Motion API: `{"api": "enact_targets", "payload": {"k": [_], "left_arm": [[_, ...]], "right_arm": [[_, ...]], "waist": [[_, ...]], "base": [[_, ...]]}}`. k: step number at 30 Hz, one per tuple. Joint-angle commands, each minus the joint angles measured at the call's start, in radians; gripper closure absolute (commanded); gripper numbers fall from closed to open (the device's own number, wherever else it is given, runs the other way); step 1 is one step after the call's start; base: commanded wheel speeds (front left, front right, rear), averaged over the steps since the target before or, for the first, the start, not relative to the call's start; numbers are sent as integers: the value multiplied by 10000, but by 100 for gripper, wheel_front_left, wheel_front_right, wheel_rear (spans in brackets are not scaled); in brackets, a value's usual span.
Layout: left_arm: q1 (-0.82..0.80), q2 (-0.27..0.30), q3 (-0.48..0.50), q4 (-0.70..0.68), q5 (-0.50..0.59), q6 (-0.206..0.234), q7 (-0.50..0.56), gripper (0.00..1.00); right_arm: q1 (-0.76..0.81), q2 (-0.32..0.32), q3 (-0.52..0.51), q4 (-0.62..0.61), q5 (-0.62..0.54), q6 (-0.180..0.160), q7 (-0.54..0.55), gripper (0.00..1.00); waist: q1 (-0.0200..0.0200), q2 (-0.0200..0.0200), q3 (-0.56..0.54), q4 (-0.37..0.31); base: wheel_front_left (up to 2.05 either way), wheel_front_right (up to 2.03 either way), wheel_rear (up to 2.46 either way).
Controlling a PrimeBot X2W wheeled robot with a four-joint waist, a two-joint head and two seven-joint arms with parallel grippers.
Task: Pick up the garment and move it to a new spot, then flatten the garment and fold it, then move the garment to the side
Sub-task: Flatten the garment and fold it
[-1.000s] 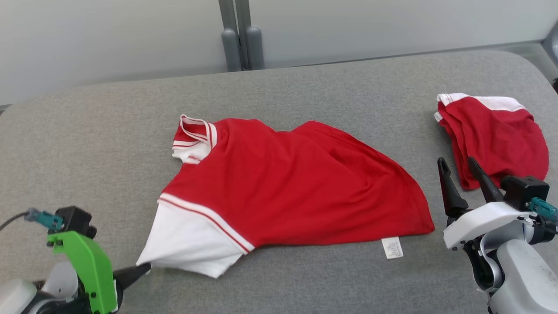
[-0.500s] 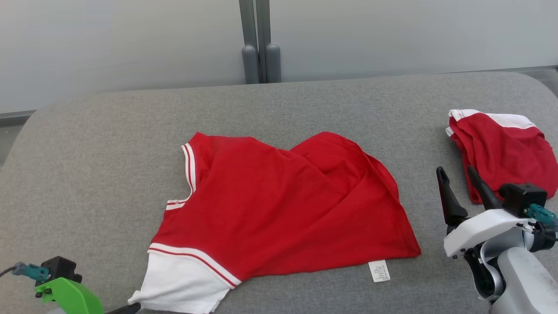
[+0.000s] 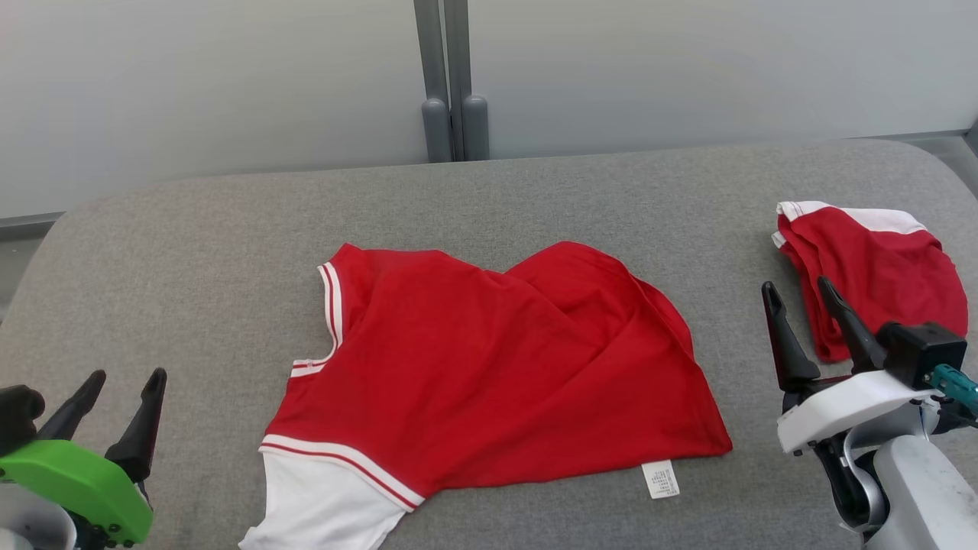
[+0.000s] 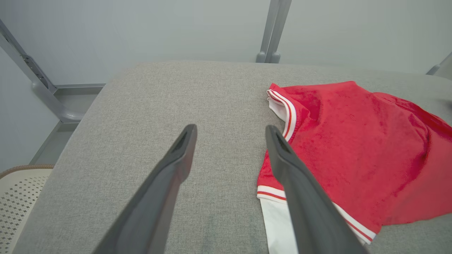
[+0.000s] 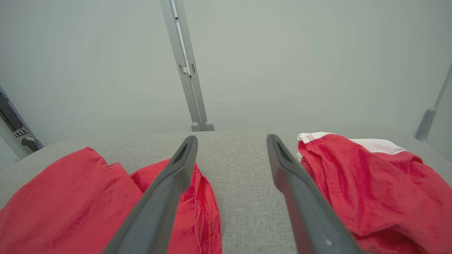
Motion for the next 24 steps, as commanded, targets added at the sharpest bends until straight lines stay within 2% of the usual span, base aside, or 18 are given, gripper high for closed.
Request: {"api": "enact_targets", "payload": {"k": [1, 5, 9, 11, 18, 24], "left_arm": [[179, -114, 87, -248, 403, 391, -566, 0], [482, -634, 329, -878, 1278, 1296, -1515, 0], [823, -1202, 652, -1155, 2378, 1632, -1721, 0], [979, -1712, 903, -1257, 2975, 1699, -1721, 0], [2095, -3377, 2118, -980, 4381, 1360, -1711, 0], [2732, -4497, 3008, -635, 5180, 572, -1713, 0]], "right_arm": [[169, -60, 45, -187, -62, -9, -93, 0], [368, -125, 266, -572, -28, -10, -141, 0], [704, -293, 649, -889, 193, -10, -145, 0], [876, -437, 760, -891, 289, -10, -151, 0], [1333, -384, 581, -768, 410, -9, -156, 0], [1222, -302, 656, -749, 236, -10, -158, 0]], "waist": [[0, 0, -29, 21], [0, 0, -102, 36], [0, 0, -168, 100], [0, 0, -190, 114], [0, 0, -234, 86], [0, 0, -203, 62]], "base": [[0, 0, 0], [0, 0, 0], [0, 0, 0], [0, 0, 0], [0, 0, 0], [0, 0, 0]]}}
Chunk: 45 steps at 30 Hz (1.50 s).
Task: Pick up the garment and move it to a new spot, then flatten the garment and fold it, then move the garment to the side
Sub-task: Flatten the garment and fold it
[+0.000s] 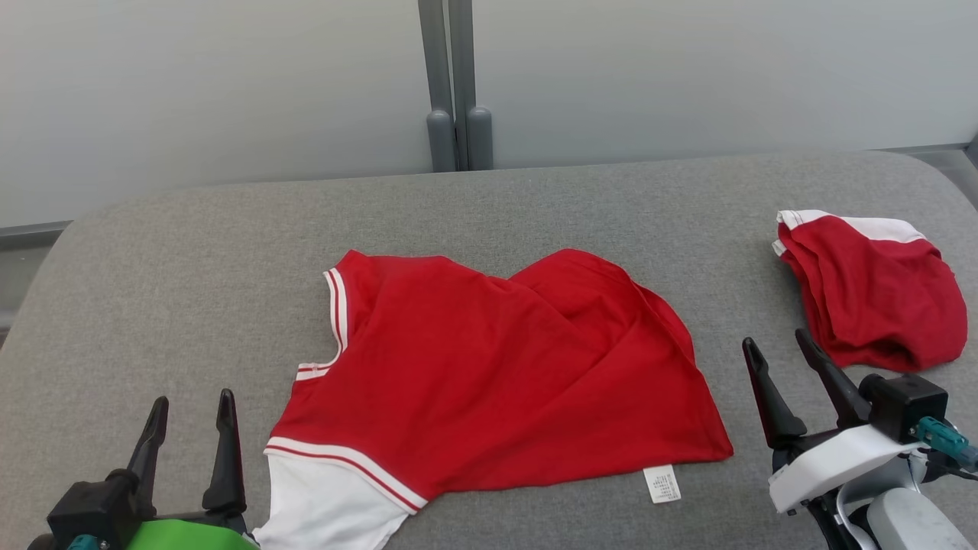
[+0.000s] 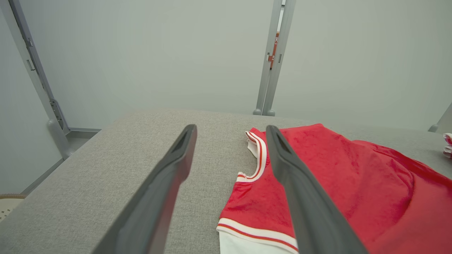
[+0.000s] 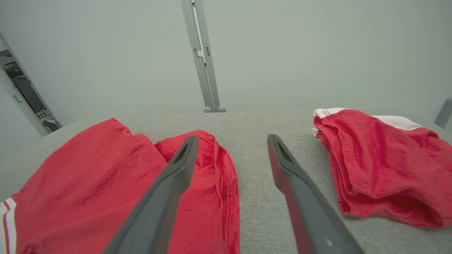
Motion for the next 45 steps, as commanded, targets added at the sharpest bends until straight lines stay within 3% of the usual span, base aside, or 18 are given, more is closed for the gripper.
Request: {"api": "enact_targets", "payload": {"k": [1, 7, 12, 18, 21, 30, 39, 40, 41, 42, 43, 45], "left_arm": [[151, -103, 159, 124, 255, -200, -26, 0], [227, -376, 475, 587, 665, -734, -25, 0], [306, -343, 599, 886, 271, -914, 100, 0], [409, -56, 429, 1304, -363, -1209, 1347, 0], [359, 26, 182, 1447, -758, -1417, 2222, 0], [123, 11, -365, 1871, -1448, -1746, 4040, 0], [-108, -155, -556, 2420, -1869, -2133, 4441, 1], [-156, -166, -568, 2449, -1871, -2191, 4412, 53], [-201, -177, -570, 2475, -1872, -2219, 4375, 75], [-230, -192, -579, 2520, -1894, -2269, 4368, 100], [-230, -204, -589, 2565, -1916, -2315, 4390, 100], [-246, -205, -626, 2671, -1944, -2407, 4429, 100]], "right_arm": [[-97, -4, 23, 23, -27, -10, -41, 0], [-258, -58, 122, 176, -37, -10, -42, 0], [-568, -277, 243, 444, 275, -10, 291, 0], [-879, -685, 1030, 1306, 1417, -10, 2885, 0], [-894, -694, 1177, 1605, 1779, -10, 3621, 0], [-1080, -395, 1431, 2165, 2423, -9, 4692, 0], [-1224, -224, 1714, 2441, 2565, -9, 4664, 0], [-1264, -179, 1767, 2484, 2618, -9, 4629, 46], [-1295, -150, 1808, 2510, 2673, -4, 4600, 57], [-1326, -128, 1865, 2562, 2702, -4, 4559, 82], [-1337, -103, 1918, 2578, 2782, -3, 4534, 100], [-1384, -96, 2030, 2627, 2896, -4, 4445, 100]], "waist": [[0, 0, 9, 5], [0, 0, 7, 60], [0, 0, 176, 66], [0, 0, 496, 105], [0, 0, 674, 152], [0, 0, 1216, 198], [0, 0, 1379, 150], [0, 0, 1384, 151], [0, 0, 1389, 156], [0, 0, 1387, 164], [0, 0, 1382, 171], [0, 0, 1372, 183]], "base": [[0, 0, 0], [0, 0, 0], [0, 0, 0], [0, 0, 0], [0, 0, 0], [0, 0, 0], [0, 0, 0], [0, 0, 0], [0, 0, 0], [0, 0, 0], [0, 0, 0], [0, 0, 0]]}}
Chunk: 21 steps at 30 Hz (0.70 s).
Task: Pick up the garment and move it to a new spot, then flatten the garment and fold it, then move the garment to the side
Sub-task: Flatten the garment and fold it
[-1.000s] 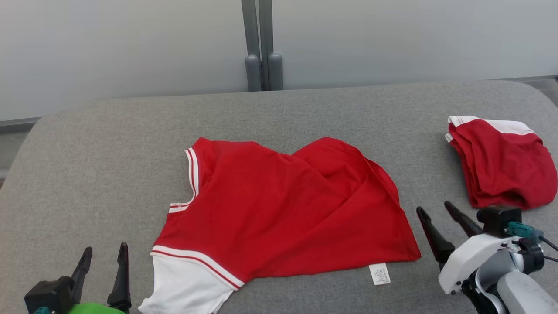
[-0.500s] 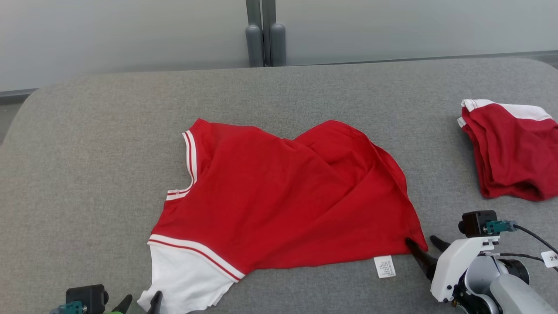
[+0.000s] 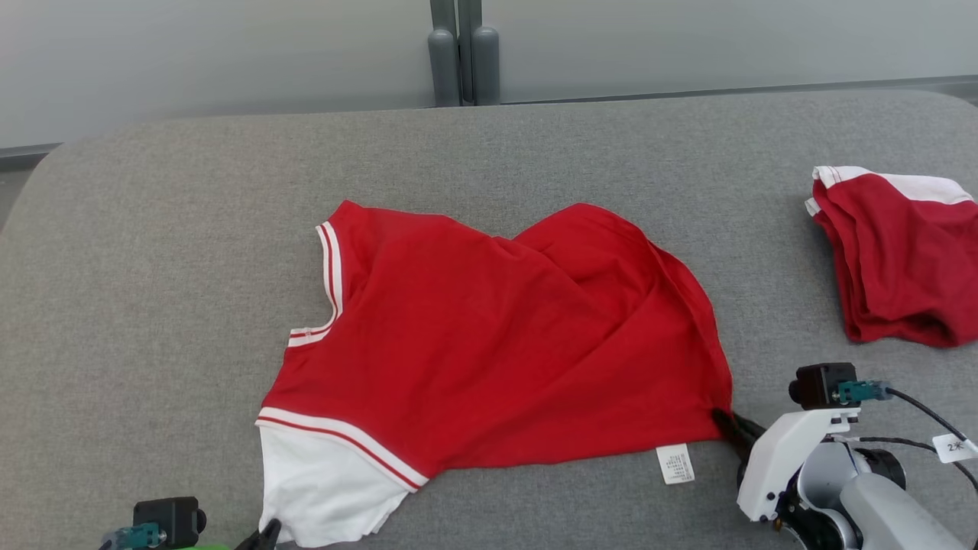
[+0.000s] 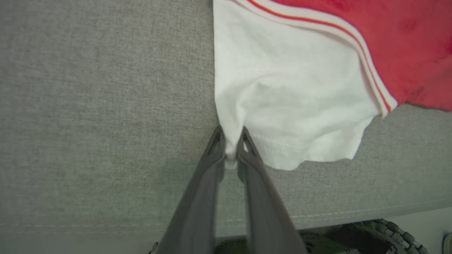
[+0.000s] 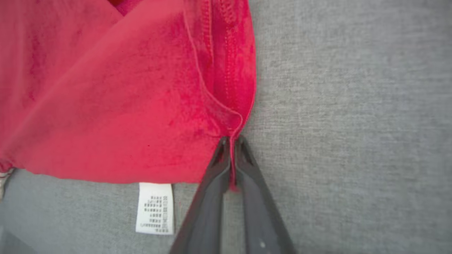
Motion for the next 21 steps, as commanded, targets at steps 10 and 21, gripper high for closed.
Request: {"api": "enact_targets", "payload": {"k": [10, 21], "left_arm": [[-427, 228, 279, -660, 265, -155, -789, 100], [-4372, 1193, 697, -938, 746, -713, 364, 100]], "right_arm": [[-88, -214, 455, -1208, 1513, 2, -913, 100], [-3190, -947, 812, -1975, 2901, 2, -1384, 100]], "waist": [[0, 0, -169, -24], [0, 0, 1057, -122]], "base": [[0, 0, 0], [0, 0, 0]]}}
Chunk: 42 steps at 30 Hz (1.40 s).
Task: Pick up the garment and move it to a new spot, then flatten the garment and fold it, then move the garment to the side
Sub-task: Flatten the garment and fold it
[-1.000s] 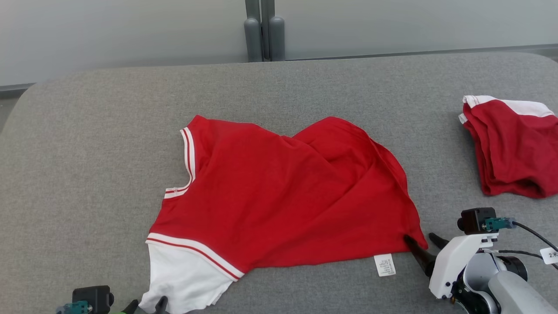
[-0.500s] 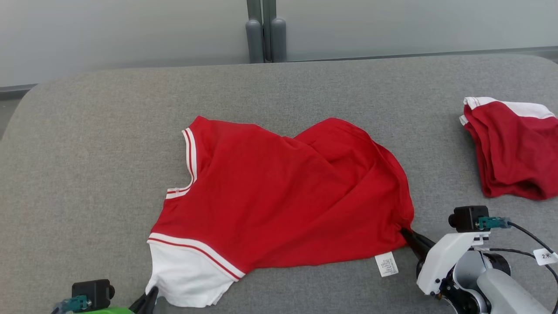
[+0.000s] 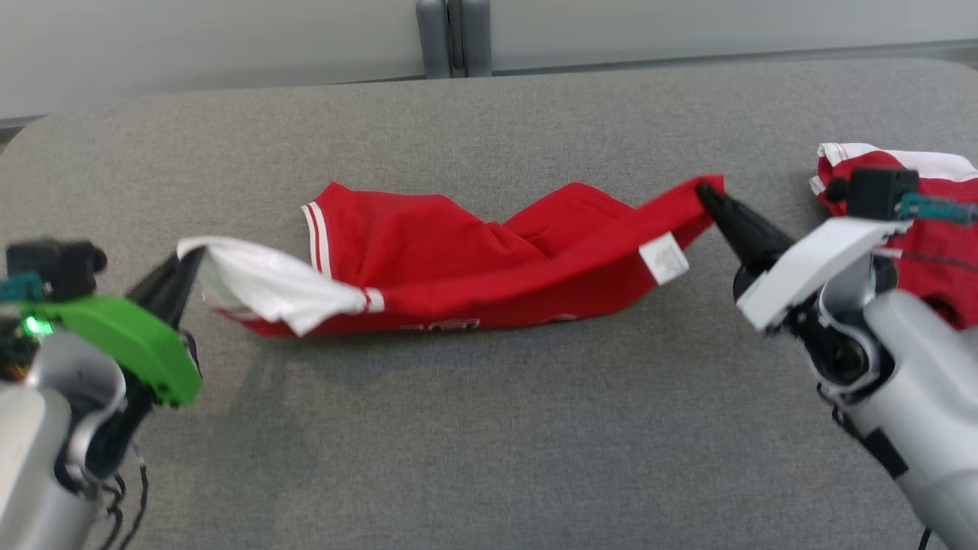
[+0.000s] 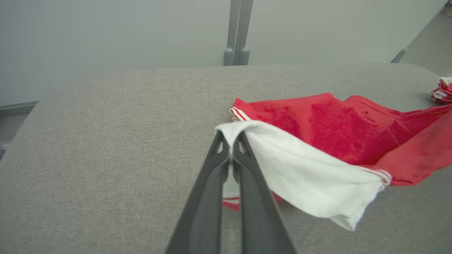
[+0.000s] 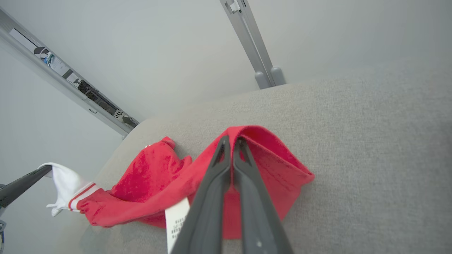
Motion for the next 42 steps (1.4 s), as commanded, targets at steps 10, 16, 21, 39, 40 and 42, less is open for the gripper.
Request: {"api": "enact_targets", "payload": {"k": [10, 16, 21, 39, 40, 42], "left_arm": [[-6602, -259, -479, 2682, 1266, -810, 618, 100], [-9861, -497, -599, 4328, 1990, -947, 25, 100], [-11940, -677, -512, 5405, 2209, -987, -597, 100], [-11820, -1060, -2460, 7035, 315, -1089, -901, 100], [-11401, -945, -2741, 6919, 82, -1089, -756, 100], [-10539, -839, -3143, 6540, -258, -1090, -745, 100]], "right_arm": [[-5403, -156, 514, 1650, 639, 0, -1008, 100], [-8267, 11, 789, 2674, 858, 0, -2049, 100], [-10150, -41, 1089, 3397, 942, 0, -2613, 100], [-9511, -714, 3818, 3795, 2233, 0, -1996, 100], [-9178, -793, 4098, 3727, 2426, 0, -1769, 100], [-8488, -975, 4546, 3552, 2773, 0, -1411, 100]], "waist": [[0, -1, 2304, 114], [0, -1, 2943, 30], [0, -1, 3265, -101], [0, -1, 2434, 242], [0, -1, 2280, 262], [0, -1, 1946, 314]], "base": [[0, 0, 0], [0, 0, 0], [0, 0, 0], [0, 0, 0], [0, 0, 0], [0, 0, 0]]}}
